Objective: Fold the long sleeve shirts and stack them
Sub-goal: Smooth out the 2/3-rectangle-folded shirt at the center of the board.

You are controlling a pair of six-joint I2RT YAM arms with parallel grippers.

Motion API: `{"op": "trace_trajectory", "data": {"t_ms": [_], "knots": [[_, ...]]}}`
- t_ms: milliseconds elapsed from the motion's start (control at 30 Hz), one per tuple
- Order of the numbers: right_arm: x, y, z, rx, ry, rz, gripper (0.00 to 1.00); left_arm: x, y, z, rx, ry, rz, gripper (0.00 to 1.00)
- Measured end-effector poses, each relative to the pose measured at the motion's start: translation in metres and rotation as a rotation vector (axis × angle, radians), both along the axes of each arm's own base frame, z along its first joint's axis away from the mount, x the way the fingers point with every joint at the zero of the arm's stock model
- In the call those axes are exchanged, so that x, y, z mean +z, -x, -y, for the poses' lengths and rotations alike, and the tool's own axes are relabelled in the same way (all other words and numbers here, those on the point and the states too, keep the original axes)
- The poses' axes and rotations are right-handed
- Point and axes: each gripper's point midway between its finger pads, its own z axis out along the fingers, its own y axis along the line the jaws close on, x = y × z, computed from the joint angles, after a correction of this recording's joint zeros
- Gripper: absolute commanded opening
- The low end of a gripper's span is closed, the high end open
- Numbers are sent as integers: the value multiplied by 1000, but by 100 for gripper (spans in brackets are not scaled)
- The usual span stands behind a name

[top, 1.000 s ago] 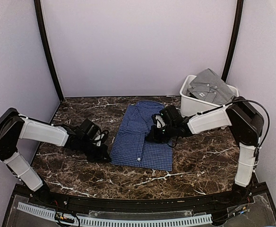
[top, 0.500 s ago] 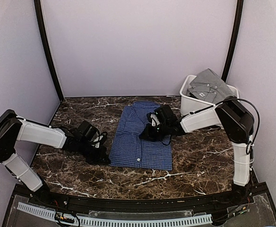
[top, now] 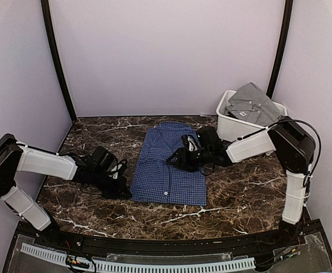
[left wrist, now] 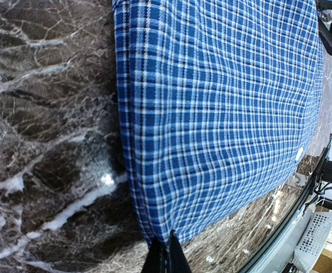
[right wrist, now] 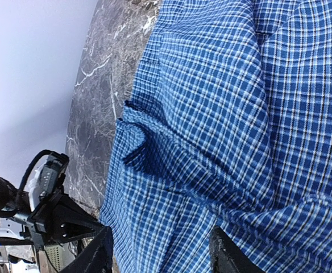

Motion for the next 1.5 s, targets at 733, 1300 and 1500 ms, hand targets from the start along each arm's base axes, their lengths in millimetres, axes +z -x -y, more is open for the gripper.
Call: {"op": "trace_trajectory", "data": {"t_ms": [733, 1300, 1500], "knots": [[-10, 48, -31, 108, -67, -99, 67, 0, 0, 0, 8, 0, -7, 0], [26, 3, -45, 85, -133, -6, 19, -1, 1, 0, 8, -1, -8, 0], [10, -11, -33, 32, -5, 44, 15, 0, 1, 0, 8, -1, -8, 0]]}}
